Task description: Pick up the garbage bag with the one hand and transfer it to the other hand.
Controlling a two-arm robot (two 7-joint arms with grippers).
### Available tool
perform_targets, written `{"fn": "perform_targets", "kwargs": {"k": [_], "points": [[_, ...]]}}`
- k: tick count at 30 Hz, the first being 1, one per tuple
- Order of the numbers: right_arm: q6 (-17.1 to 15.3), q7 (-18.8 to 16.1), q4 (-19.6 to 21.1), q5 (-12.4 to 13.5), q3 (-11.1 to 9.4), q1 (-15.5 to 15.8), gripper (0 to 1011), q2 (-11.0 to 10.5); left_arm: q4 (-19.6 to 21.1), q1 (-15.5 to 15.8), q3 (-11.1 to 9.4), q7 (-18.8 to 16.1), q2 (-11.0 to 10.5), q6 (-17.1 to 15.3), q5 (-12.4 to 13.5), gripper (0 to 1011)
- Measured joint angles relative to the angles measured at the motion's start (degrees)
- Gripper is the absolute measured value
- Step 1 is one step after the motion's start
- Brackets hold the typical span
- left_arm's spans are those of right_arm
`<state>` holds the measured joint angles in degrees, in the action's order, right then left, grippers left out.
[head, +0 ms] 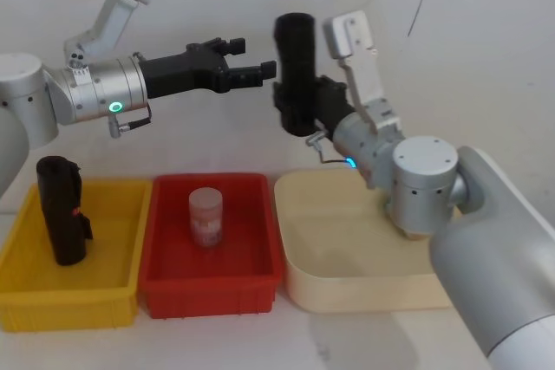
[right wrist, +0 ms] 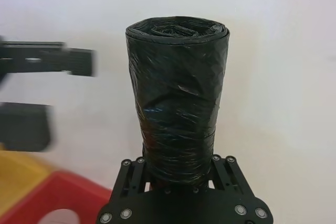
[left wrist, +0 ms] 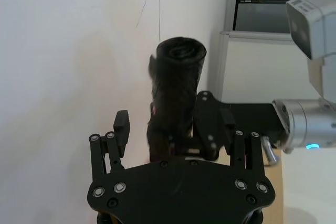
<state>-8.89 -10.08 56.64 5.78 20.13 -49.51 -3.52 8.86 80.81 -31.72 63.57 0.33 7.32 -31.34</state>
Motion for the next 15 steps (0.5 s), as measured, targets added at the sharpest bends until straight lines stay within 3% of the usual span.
{"fn": "perform_targets", "kwargs": {"k": [8, 15], "points": [[-1.28, 2.77, 3.04, -0.17, -2.78, 2.17, 513, -2.21, 0.0, 0.0, 0.0, 0.0, 0.0, 0.0, 0.0, 1001], [-3.71, 4.81, 7.72, -0.55, -5.55, 5.76, 513, -5.51, 0.0, 0.0, 0.0, 0.0, 0.0, 0.0, 0.0, 1001]]}}
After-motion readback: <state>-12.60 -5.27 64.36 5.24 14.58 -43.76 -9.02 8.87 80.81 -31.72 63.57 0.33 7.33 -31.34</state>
